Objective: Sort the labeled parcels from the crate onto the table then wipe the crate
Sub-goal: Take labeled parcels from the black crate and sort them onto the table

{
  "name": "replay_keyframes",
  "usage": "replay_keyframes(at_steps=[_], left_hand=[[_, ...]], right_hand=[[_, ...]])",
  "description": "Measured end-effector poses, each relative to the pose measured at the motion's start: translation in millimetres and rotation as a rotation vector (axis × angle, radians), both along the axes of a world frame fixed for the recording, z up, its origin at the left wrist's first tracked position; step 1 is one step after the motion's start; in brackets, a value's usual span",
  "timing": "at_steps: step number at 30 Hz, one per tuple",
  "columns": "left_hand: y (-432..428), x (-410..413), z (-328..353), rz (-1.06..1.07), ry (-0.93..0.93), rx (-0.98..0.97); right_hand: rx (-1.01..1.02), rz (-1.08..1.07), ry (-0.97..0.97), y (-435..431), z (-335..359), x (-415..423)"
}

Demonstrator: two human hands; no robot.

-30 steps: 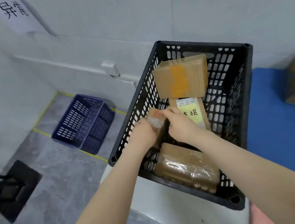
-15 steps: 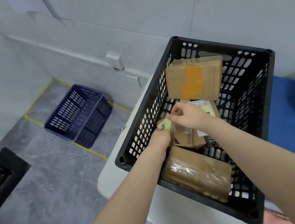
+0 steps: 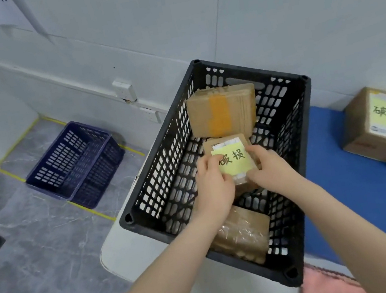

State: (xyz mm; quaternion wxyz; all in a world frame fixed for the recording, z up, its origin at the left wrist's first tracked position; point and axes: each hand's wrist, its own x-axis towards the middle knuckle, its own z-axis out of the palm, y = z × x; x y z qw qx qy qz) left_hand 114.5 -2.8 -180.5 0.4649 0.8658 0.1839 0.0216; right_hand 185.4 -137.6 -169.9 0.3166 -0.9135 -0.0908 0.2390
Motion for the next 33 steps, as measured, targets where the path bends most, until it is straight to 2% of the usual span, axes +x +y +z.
replay_keyframes(at_steps=[4, 8, 16, 21, 24, 28, 33], left_hand=[[3, 5, -11, -0.052, 0.067, -0.018], [5, 6, -6, -0.112, 0.04, -0.014], [-7, -6, 56, -0.185, -0.22, 0.188], [-59, -9, 109, -0.321, -0.411, 0.242], [-112, -8, 123, -0.475, -0.492, 0.238], [-194, -12, 112, -0.69, -0.484, 0.205], [-286, -24, 65, -0.878, -0.354, 0.197]], right_hand=[[0.002, 0.093, -0.018, 4, -10, 0], [0.039, 0.139, -0.083, 6, -12, -3], [0.319, 0.065, -0.445, -28, 48, -32], [0.352, -0.069, -0.589, -90, 97, -58], [0.311, -0.184, -0.643, -147, 111, -81], [0.251, -0.369, -0.617, -232, 103, -118], [0.185, -0.555, -0.43, -314, 59, -151]])
